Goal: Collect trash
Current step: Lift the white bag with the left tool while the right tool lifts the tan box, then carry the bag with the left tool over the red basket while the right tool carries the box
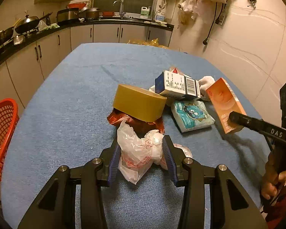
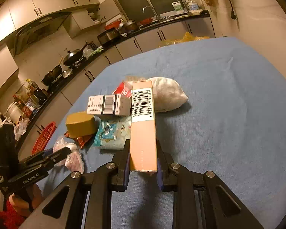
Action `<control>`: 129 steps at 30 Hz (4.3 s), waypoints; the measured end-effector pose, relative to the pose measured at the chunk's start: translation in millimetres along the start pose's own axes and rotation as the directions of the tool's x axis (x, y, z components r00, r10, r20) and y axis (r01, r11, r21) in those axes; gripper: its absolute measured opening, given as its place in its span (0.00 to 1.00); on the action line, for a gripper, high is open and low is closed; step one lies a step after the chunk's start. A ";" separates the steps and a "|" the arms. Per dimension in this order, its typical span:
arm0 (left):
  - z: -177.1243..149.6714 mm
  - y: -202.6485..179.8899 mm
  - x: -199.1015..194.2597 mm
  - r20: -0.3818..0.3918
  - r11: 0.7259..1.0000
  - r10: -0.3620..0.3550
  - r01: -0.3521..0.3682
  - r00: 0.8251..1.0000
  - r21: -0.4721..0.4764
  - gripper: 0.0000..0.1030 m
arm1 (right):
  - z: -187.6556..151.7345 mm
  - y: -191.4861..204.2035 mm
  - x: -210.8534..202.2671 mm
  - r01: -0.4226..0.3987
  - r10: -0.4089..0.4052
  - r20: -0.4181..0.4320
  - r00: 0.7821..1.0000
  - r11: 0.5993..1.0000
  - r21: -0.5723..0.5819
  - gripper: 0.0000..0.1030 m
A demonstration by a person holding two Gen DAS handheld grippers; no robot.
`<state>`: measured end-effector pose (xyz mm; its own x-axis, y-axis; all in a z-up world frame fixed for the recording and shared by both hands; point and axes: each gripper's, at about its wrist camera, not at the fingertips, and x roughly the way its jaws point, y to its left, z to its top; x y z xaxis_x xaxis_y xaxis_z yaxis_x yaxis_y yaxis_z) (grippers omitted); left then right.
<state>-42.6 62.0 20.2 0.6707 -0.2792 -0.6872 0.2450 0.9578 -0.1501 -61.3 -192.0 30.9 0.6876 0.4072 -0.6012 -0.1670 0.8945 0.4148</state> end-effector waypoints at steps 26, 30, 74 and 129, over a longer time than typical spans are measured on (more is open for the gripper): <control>4.2 14.1 8.8 -0.036 0.997 -0.038 0.035 0.999 -0.071 0.41 | 3.3 -20.7 17.8 -0.029 0.033 -0.051 0.998 0.997 0.075 0.23; 4.3 12.6 8.7 -0.036 0.997 -0.037 0.035 0.999 -0.068 0.41 | 4.4 -21.2 16.9 -0.022 0.025 -0.043 0.999 0.996 0.083 0.23; 47.1 4.1 -53.7 -0.183 0.996 0.093 -0.093 0.979 0.006 0.30 | 35.0 59.0 -31.4 0.153 -0.127 -0.293 0.948 0.986 0.068 0.22; 31.0 238.7 -160.9 -0.159 0.873 0.353 -0.386 0.922 -0.300 0.31 | 34.4 365.5 95.9 -0.227 0.051 -0.523 0.851 0.933 -0.278 0.23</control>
<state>-70.3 333.5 116.9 0.5939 0.0916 -0.7993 -0.2548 0.9638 -0.0789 -32.2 167.6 148.4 0.2068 0.4887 -0.8476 -0.5087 0.7937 0.3335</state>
